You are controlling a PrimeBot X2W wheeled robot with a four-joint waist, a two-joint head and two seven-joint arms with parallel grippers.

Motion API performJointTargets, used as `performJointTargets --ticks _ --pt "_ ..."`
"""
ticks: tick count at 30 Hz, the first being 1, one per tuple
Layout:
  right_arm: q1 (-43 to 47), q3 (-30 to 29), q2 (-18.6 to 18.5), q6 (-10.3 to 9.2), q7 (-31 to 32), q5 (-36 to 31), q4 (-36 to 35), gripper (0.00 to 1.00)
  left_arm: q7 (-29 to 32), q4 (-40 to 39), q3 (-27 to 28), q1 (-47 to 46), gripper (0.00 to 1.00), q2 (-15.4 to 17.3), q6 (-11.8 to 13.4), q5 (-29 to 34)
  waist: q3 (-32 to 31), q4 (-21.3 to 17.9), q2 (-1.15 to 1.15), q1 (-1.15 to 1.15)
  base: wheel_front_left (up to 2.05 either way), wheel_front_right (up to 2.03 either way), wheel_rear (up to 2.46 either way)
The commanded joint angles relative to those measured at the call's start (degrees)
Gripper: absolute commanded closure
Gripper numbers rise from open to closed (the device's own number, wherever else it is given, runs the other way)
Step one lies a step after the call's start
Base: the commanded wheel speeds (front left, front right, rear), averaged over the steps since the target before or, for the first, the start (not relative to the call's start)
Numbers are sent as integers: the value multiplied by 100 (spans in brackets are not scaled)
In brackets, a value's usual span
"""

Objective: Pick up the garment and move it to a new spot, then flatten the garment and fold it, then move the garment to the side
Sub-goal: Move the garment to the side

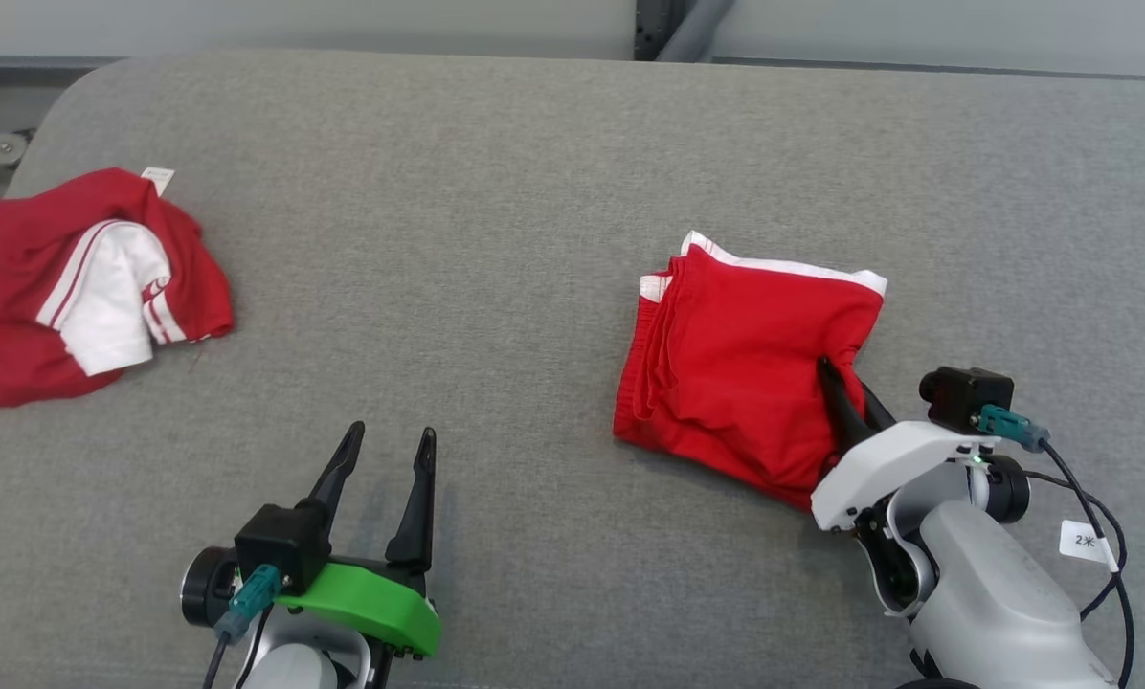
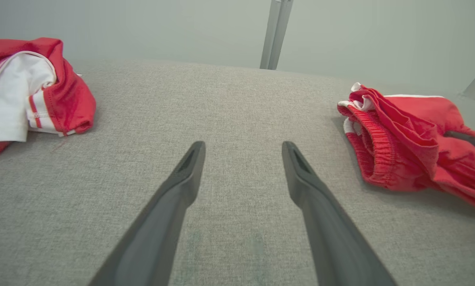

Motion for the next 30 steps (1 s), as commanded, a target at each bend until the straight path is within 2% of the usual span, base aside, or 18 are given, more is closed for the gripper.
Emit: performJointTargets --ticks 1,11,12,18,23,30 --pt "127 -18 8 -1 -7 -30 -29 100 -3 -5 3 12 0 17 -24 57 -209 -686 0 0 0 0 0" --pt "449 102 40 -1 -9 23 -83 100 -3 -2 -129 -98 0 20 -25 53 -281 -2426 0 0 0 0 0" --pt "449 102 40 -1 -9 23 -83 100 -3 -2 -129 -98 0 20 -25 53 -281 -2426 0 0 0 0 0" --pt "385 317 110 -1 -9 148 -167 100 -3 -15 -225 -151 0 23 -22 121 -176 -3133 0 0 0 0 0" --pt "271 557 152 -1 -9 276 -310 100 -3 8 -349 -284 0 74 -23 165 51 -3357 0 0 0 0 0" --pt "-316 776 -42 -1 -9 179 -271 100 -3 47 -695 -611 0 208 -22 208 589 -2994 0 0 0 0 0"
